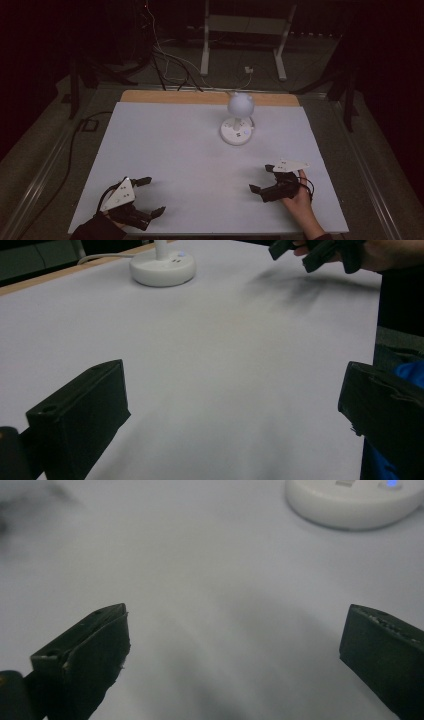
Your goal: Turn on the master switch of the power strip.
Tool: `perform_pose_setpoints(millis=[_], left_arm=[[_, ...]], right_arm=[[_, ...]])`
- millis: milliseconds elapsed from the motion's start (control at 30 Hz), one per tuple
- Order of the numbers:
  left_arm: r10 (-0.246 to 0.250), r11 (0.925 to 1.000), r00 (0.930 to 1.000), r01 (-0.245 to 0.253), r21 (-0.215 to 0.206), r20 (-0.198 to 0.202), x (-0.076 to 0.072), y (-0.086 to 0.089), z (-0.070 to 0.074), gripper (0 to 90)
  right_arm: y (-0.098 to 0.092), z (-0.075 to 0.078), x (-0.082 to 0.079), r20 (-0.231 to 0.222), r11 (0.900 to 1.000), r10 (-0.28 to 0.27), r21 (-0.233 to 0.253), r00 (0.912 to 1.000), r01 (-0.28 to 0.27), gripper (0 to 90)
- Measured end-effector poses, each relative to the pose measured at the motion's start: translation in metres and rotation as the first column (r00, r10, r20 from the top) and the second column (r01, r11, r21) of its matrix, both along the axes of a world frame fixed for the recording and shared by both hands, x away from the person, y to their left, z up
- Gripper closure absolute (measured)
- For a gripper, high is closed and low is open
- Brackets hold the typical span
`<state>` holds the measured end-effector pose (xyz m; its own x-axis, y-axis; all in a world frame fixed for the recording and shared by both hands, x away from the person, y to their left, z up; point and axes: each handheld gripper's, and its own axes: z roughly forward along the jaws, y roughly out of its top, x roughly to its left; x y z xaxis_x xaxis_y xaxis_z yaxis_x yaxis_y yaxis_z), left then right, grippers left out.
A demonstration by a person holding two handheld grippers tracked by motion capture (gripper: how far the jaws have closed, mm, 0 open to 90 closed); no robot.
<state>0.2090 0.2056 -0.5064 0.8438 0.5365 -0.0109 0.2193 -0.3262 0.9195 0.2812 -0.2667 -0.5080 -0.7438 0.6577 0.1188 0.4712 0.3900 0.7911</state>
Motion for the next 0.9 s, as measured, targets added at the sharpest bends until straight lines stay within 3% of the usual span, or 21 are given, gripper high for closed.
perform_pose_setpoints(millis=[567,667,767,900], left_arm=[[-0.006,1.0000,1.0000,0.006,0.005,0.000,-0.002,-0.001,0.000,0.2],[-0.008,0.9999,1.0000,0.008,0.007,0.000,-0.002,-0.001,0.000,0.2],[-0.006,0.9999,1.0000,0.006,0.009,-0.002,-0.002,-0.002,0.000,0.2],[-0.005,1.0000,1.0000,0.005,0.008,-0.002,-0.002,-0.002,0.000,0.2]], right_arm=[[-0.019,-0.011,-0.034,-0.005,0.999,-0.022,-0.042,0.9998,0.022,0.0],[-0.022,-0.013,-0.039,0.003,0.997,-0.027,-0.070,0.9996,0.027,0.0],[-0.023,-0.015,-0.040,0.020,0.994,-0.033,-0.104,0.9993,0.035,0.0],[-0.022,-0.015,-0.038,0.028,0.994,-0.033,-0.102,0.9991,0.036,0.0]])
